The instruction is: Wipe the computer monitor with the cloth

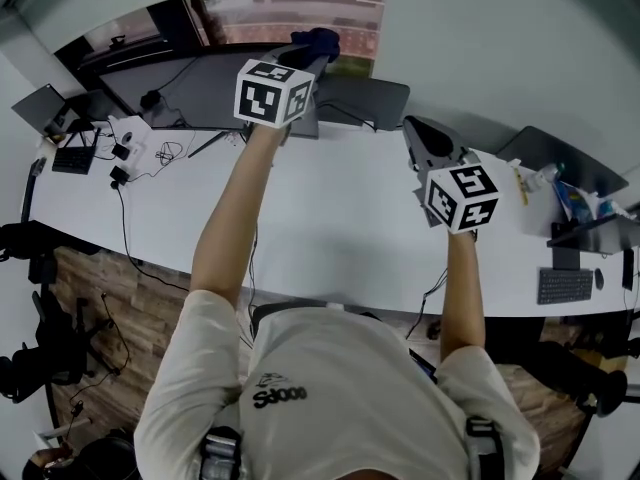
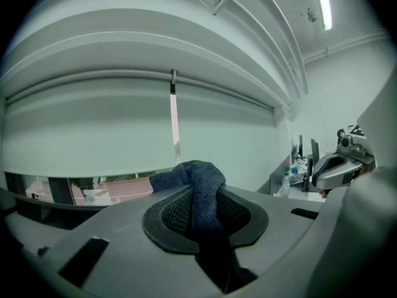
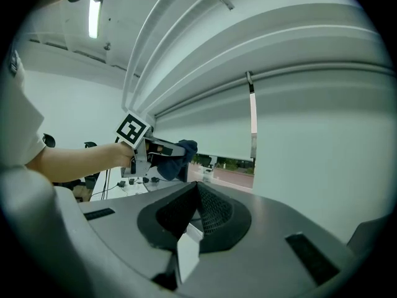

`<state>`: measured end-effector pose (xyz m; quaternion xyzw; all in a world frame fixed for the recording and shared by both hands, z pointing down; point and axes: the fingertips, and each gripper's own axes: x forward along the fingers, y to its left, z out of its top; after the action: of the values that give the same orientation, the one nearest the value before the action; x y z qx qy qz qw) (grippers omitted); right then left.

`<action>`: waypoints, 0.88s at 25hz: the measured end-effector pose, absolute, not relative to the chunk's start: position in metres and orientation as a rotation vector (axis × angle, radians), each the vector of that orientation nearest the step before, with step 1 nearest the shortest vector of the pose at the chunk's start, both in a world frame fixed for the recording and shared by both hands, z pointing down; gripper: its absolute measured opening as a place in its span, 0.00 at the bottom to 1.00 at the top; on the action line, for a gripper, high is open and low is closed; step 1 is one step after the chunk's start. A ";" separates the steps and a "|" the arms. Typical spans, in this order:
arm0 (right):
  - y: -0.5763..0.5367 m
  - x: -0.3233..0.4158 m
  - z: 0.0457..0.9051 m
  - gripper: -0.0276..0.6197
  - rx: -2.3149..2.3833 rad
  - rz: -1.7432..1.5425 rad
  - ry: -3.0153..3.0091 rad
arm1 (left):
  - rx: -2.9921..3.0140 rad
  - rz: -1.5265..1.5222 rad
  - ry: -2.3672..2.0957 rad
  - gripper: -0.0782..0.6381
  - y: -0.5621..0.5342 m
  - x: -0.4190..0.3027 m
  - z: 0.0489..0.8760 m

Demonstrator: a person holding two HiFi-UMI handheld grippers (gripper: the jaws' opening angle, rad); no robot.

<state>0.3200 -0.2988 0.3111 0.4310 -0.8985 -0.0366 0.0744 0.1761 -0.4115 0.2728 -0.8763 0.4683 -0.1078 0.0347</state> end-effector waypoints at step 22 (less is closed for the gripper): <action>-0.280 0.338 0.337 0.04 1.419 -0.009 -2.641 | -2.786 -0.354 1.588 0.21 -0.428 0.181 0.369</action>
<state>0.3378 -0.2800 0.3368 0.4722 -0.8785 -0.0029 0.0718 0.1810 -0.4279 0.3689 -0.8628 0.4917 -0.1095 -0.0425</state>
